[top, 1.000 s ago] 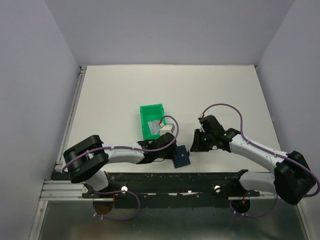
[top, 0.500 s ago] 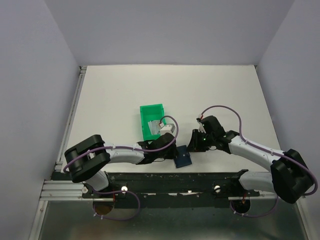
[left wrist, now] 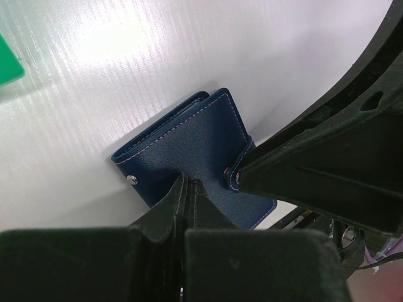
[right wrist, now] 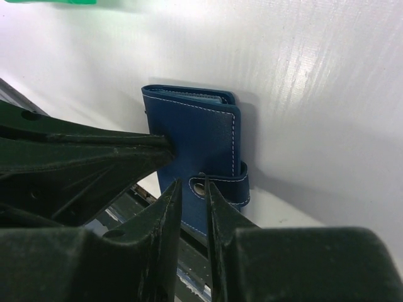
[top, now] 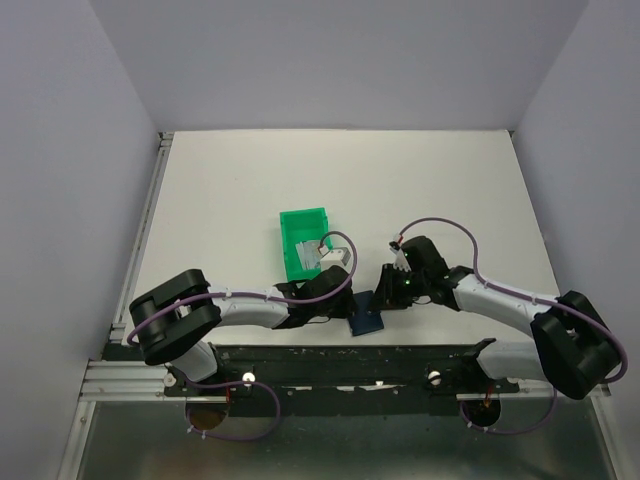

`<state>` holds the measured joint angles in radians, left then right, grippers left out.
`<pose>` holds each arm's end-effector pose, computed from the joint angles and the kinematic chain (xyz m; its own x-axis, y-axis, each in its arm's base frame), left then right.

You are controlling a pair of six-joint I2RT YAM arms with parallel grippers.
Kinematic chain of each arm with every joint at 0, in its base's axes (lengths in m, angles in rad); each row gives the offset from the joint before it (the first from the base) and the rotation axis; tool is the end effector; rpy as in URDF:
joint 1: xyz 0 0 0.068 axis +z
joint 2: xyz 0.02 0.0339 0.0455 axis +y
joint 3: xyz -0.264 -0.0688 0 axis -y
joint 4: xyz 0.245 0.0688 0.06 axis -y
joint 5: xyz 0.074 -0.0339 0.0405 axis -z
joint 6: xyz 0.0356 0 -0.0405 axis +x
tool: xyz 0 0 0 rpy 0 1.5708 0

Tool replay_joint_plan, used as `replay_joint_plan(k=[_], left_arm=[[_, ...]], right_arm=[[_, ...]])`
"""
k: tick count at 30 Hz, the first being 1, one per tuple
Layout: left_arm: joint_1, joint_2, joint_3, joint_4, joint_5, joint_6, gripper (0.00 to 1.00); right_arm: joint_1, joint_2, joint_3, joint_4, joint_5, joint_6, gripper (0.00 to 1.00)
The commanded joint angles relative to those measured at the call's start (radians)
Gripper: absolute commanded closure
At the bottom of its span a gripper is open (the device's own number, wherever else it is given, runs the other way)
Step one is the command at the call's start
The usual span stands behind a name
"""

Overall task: Put the credit cards into the card holder
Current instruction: Close the card holder at the center of the board.

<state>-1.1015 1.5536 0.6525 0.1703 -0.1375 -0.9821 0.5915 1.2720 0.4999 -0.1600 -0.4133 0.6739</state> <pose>0.1382 -0.2617 0.1497 -0.8640 -0.1177 -0.4896 0.2139 0.7944 -0.5685 0.1773 0.1363 0.1523 -0.9635 0.0413 -0.2646 -0.1384 0.7691 0.6240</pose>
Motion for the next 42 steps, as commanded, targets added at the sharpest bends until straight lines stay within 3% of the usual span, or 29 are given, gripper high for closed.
replay_joint_plan(k=[1,18,24,28,31,42], left_arm=[[-0.001,0.037,-0.022,-0.075,0.032,0.002,1.00],[-0.003,0.037,-0.021,-0.075,0.033,0.003,1.00],[-0.001,0.037,-0.021,-0.075,0.033,0.005,1.00],[-0.001,0.037,-0.017,-0.072,0.035,0.006,1.00],[-0.001,0.037,-0.013,-0.075,0.035,0.010,1.00],[-0.003,0.033,-0.010,-0.083,0.035,0.013,1.00]], right_arm=[[-0.002,0.015,-0.014,0.045,-0.041,0.015,0.72],[-0.005,0.023,-0.008,0.001,0.008,-0.014,0.75],[-0.004,-0.169,-0.035,0.024,0.047,0.003,0.74],[-0.005,-0.256,-0.014,-0.074,0.149,-0.017,0.73],[-0.004,-0.215,0.023,-0.154,0.143,-0.043,0.73],[-0.002,-0.143,-0.004,-0.122,0.094,-0.025,0.74]])
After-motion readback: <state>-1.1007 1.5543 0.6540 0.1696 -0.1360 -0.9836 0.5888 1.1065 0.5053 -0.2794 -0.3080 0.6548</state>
